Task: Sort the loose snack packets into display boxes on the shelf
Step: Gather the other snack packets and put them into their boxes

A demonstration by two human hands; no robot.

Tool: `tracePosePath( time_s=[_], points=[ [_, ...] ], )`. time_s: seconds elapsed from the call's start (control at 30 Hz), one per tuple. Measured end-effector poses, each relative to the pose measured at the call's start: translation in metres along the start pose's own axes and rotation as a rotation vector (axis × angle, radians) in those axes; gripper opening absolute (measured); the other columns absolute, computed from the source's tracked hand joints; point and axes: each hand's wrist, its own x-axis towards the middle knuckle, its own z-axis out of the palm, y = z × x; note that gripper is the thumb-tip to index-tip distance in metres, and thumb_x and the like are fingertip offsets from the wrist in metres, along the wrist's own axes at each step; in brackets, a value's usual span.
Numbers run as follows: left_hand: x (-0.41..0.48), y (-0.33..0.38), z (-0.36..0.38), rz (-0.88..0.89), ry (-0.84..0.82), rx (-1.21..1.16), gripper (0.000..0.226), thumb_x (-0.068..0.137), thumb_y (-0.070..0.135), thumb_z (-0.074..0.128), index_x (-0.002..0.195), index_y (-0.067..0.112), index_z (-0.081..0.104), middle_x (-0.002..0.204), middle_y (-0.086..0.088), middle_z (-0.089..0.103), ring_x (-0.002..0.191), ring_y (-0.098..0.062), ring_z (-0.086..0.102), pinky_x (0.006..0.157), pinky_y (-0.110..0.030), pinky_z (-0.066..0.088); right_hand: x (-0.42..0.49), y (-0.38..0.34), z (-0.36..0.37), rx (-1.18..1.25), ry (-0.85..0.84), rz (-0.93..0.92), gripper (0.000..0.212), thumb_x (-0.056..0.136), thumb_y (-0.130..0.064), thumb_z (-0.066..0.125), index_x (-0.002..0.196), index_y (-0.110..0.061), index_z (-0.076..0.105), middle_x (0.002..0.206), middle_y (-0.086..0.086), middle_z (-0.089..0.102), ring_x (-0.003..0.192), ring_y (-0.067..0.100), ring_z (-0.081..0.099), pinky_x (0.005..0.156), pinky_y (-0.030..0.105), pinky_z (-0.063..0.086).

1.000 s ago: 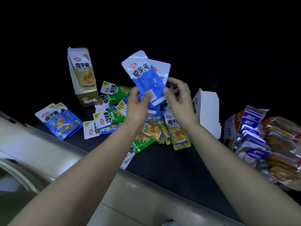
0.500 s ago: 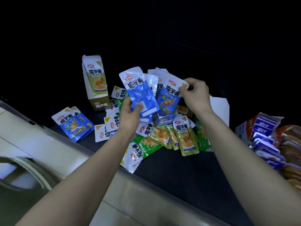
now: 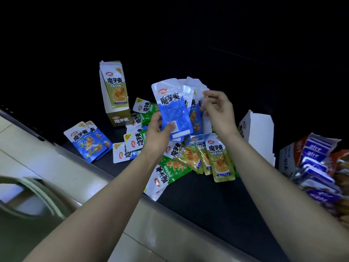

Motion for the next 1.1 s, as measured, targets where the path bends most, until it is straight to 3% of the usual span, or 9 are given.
tracePosePath(
  time_s=[0.1, 0.17, 0.33, 0.47, 0.53, 0.67, 0.83, 0.97, 1.1],
  points=[
    [-0.002, 0.000, 0.013, 0.043, -0.059, -0.006, 0.032, 0.097, -0.001, 0.052, 0.128, 0.006, 0.048, 0.120, -0.011, 0.064, 0.107, -0.024, 0.065, 0.091, -0.038, 0.055, -0.016, -0.007, -0.005, 0.088, -0.217, 0.080, 0.025, 0.096, -0.021, 0.060, 0.119, -0.015, 0.053, 0.100, 0.003, 0.067, 0.090, 0.012, 0.067, 0.078, 0.028, 0.053],
    [-0.002, 0.001, 0.024, 0.077, -0.110, 0.019, 0.034, 0.097, -0.001, 0.053, 0.129, 0.004, 0.047, 0.124, -0.014, 0.061, 0.111, -0.026, 0.062, 0.093, -0.039, 0.054, -0.019, -0.007, -0.008, 0.135, -0.295, 0.100, 0.027, 0.094, -0.012, 0.062, 0.118, -0.010, 0.049, 0.105, 0.007, 0.068, 0.096, 0.019, 0.069, 0.082, 0.033, 0.057],
    [0.007, -0.005, 0.034, 0.220, -0.061, 0.516, 0.036, 0.095, 0.014, 0.058, 0.130, 0.019, 0.054, 0.131, -0.004, 0.043, 0.124, -0.024, 0.039, 0.103, -0.045, 0.041, -0.005, 0.001, -0.023, 0.154, -0.066, 0.058, 0.022, 0.096, -0.004, 0.056, 0.112, -0.013, 0.045, 0.110, 0.006, 0.067, 0.107, 0.025, 0.064, 0.090, 0.043, 0.054],
    [0.006, -0.016, 0.033, 0.174, -0.020, 0.762, 0.046, 0.093, 0.023, 0.062, 0.136, 0.024, 0.048, 0.143, -0.010, 0.027, 0.133, -0.028, 0.028, 0.105, -0.037, 0.036, 0.004, 0.003, -0.013, 0.152, 0.027, 0.045, 0.024, 0.098, 0.000, 0.050, 0.115, -0.012, 0.041, 0.104, 0.000, 0.065, 0.092, 0.007, 0.064, 0.078, 0.023, 0.053],
    [0.006, -0.020, 0.031, 0.174, -0.024, 0.758, 0.045, 0.093, 0.024, 0.063, 0.135, 0.026, 0.047, 0.138, -0.009, 0.030, 0.123, -0.027, 0.040, 0.094, -0.036, 0.043, 0.005, 0.006, -0.001, 0.101, 0.003, 0.013, 0.023, 0.098, 0.000, 0.049, 0.117, -0.011, 0.041, 0.105, 0.004, 0.064, 0.090, 0.005, 0.064, 0.076, 0.021, 0.052],
    [0.007, -0.021, 0.028, 0.235, -0.013, 0.788, 0.038, 0.091, 0.020, 0.062, 0.127, 0.024, 0.049, 0.124, -0.005, 0.041, 0.098, -0.026, 0.054, 0.078, -0.031, 0.043, 0.001, 0.016, 0.018, 0.034, -0.009, -0.032, 0.022, 0.098, -0.003, 0.051, 0.117, -0.011, 0.044, 0.113, 0.012, 0.064, 0.103, 0.021, 0.064, 0.083, 0.031, 0.054],
    [0.009, -0.020, 0.027, 0.237, 0.035, 0.727, 0.035, 0.089, 0.009, 0.059, 0.122, 0.019, 0.051, 0.119, -0.003, 0.048, 0.080, -0.017, 0.060, 0.075, -0.034, 0.049, 0.004, 0.015, 0.026, -0.055, 0.065, -0.093, 0.024, 0.098, -0.004, 0.051, 0.121, -0.003, 0.044, 0.106, 0.004, 0.059, 0.092, 0.007, 0.059, 0.077, 0.018, 0.048],
    [0.009, -0.022, 0.028, 0.232, 0.040, 0.719, 0.036, 0.088, 0.007, 0.059, 0.121, 0.019, 0.051, 0.118, -0.002, 0.049, 0.075, -0.013, 0.059, 0.070, -0.029, 0.043, 0.000, 0.026, 0.027, -0.205, 0.053, -0.067, 0.027, 0.097, -0.007, 0.053, 0.124, -0.004, 0.050, 0.118, 0.005, 0.059, 0.109, 0.019, 0.056, 0.089, 0.028, 0.047],
    [0.010, -0.022, 0.030, 0.206, 0.067, 0.693, 0.049, 0.086, 0.006, 0.059, 0.130, 0.018, 0.043, 0.124, -0.004, 0.049, 0.078, -0.018, 0.060, 0.066, -0.030, 0.039, -0.003, 0.026, 0.028, -0.197, 0.048, -0.053, 0.032, 0.097, -0.008, 0.052, 0.129, -0.006, 0.048, 0.118, 0.006, 0.059, 0.102, 0.015, 0.055, 0.080, 0.013, 0.044]
  ],
)
